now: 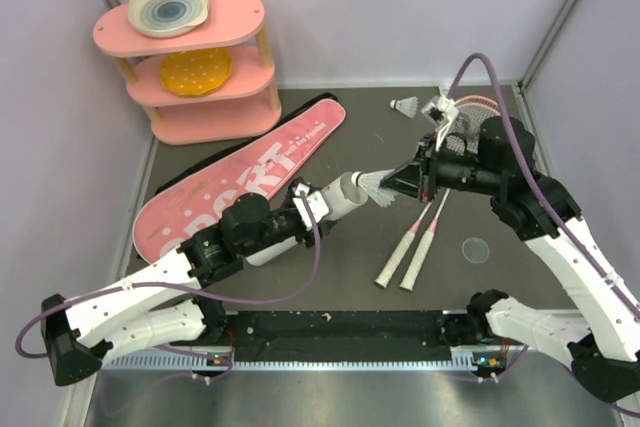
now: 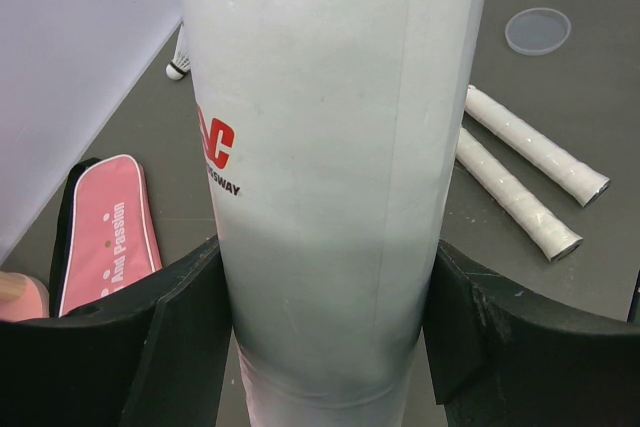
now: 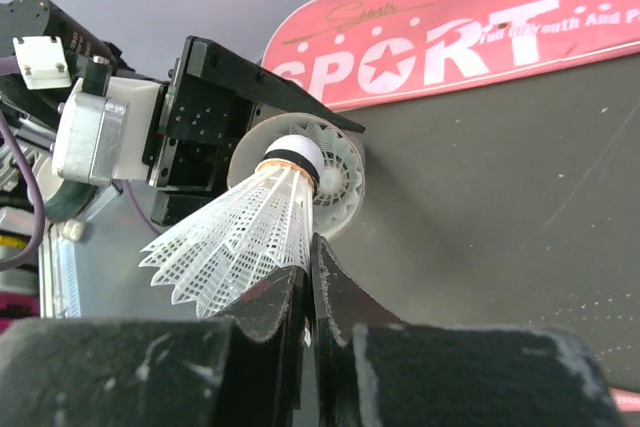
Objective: Pack up the badminton gear
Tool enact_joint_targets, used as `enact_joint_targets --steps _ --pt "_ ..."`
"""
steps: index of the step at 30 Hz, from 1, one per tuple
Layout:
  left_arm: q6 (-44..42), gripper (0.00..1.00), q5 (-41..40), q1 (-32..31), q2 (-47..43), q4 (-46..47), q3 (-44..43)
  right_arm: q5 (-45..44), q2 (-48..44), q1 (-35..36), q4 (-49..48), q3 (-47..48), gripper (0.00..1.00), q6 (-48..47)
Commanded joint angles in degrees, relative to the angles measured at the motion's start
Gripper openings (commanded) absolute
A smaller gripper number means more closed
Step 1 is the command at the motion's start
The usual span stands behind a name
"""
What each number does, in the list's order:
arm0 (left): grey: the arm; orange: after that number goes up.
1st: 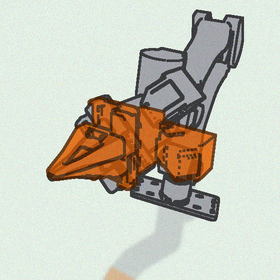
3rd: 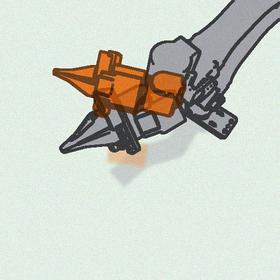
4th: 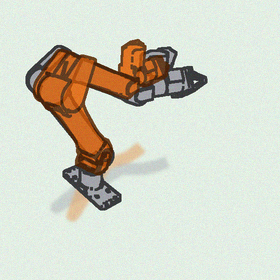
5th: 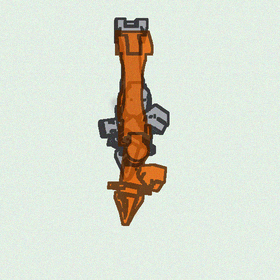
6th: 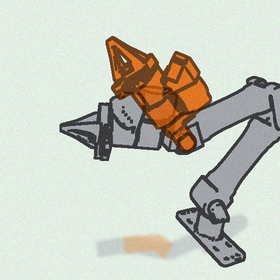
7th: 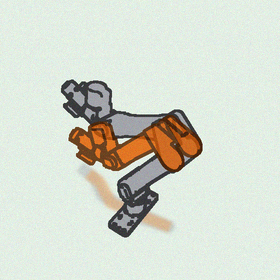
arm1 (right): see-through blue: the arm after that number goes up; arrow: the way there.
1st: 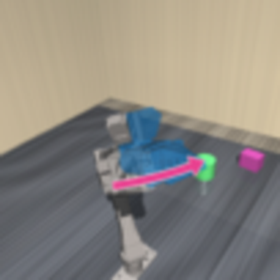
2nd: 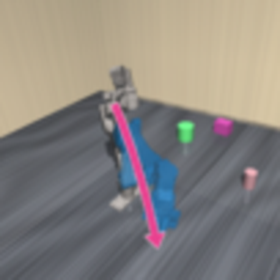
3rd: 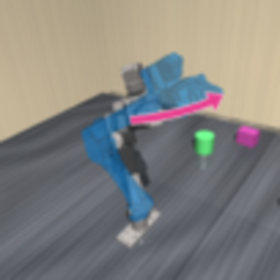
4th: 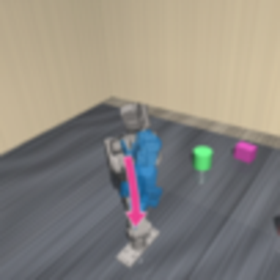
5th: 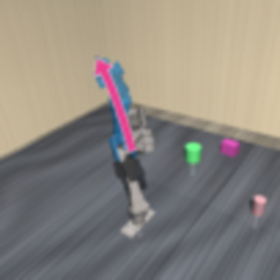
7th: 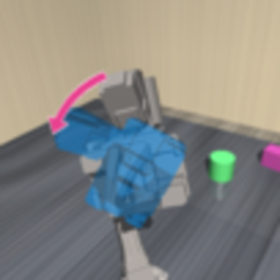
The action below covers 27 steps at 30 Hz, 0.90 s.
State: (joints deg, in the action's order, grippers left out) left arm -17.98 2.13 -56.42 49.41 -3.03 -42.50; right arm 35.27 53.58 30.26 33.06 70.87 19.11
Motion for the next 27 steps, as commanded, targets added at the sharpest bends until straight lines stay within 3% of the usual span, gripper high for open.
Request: enact_joint_targets --steps 1,9,13,15,27 --pt "-0.57 0.17 0.94 -0.35 -0.45 3.99 -1.18 -3.44 5.03 4.27 3.58 6.72 0.04 -0.30" --pt "-0.57 0.17 1.03 -0.53 -0.45 3.99 -1.18 -15.31 12.86 9.81 11.59 14.29 0.10 -1.89" --pt "-0.66 0.17 1.03 -0.62 -0.19 4.08 -1.18 -16.89 14.71 11.57 11.68 15.43 0.38 -2.06" --pt "-0.66 0.17 1.03 -0.70 -0.19 3.99 -1.18 -18.30 15.76 13.06 11.59 15.44 0.45 -2.24" --pt "-0.83 0.17 0.51 -0.88 -0.63 4.08 -1.09 -25.42 20.52 18.61 8.35 15.53 0.52 -1.54"
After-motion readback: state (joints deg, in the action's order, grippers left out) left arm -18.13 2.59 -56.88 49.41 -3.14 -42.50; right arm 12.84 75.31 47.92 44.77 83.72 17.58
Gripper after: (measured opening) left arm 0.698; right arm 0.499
